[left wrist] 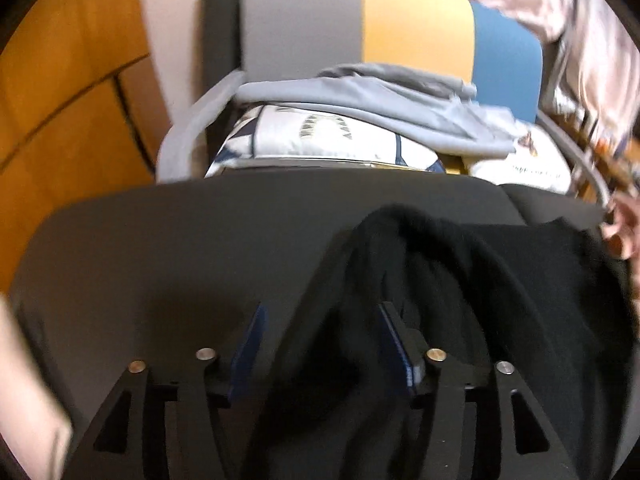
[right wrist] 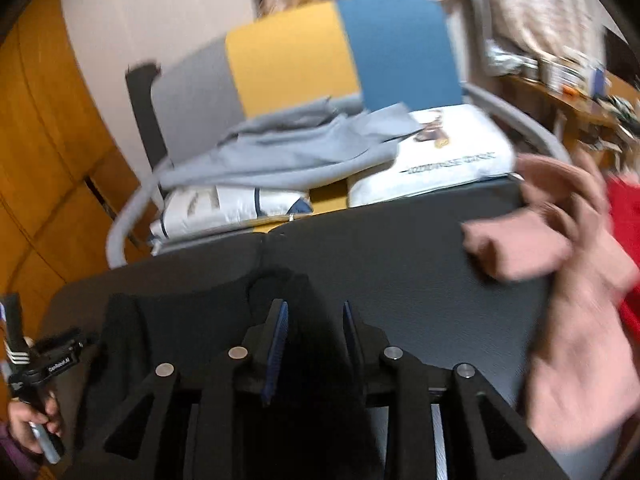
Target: Fold clothes
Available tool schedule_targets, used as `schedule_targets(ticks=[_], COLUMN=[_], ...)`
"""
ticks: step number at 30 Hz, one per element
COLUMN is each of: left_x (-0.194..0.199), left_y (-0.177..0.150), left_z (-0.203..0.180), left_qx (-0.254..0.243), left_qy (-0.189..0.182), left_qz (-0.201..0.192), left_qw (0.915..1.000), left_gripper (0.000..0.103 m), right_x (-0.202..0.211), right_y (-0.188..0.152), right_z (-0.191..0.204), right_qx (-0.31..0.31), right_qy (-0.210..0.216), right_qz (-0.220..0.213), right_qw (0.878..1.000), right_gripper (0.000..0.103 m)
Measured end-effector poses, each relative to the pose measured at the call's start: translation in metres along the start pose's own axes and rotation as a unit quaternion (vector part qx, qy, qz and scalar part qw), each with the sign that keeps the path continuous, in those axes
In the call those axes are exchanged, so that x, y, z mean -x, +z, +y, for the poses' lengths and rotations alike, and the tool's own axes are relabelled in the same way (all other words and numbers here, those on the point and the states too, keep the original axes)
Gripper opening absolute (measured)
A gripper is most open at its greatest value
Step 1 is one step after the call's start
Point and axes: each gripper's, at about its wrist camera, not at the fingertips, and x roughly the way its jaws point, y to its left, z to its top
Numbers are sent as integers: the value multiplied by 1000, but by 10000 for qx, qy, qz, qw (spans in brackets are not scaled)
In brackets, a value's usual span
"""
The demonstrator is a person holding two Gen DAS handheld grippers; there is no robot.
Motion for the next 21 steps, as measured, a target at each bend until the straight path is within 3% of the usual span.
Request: schedule_targets(ticks=[5,9,11,19,21], left_x=[48,70,76,97,98], left_y=[-77,-141,-161,-203,-207], left_z=[34,51,54,62,57], left_qx=[552,1056,1041,811,595], left_qy=[-84,-211,-153,225,279], left_qz=[-57,90,160,161,127], left_qw=[9984,9941,9943,9963,9978], left_gripper=[65,65,65,70,76], right_x=[70,90,93,100,98], right_y=[-85,-158,-188,-212,-213], right_z=[-55,-79,-80,-35,-25], right_qx=[-1179,-1937,-2142,-1062,-867], right_qy=[49,339,598,718,647], right_qz=[189,553,694,665,624], right_qw=[9928,9789,9725,9895,9922], right_gripper=[30,30,30,31,31])
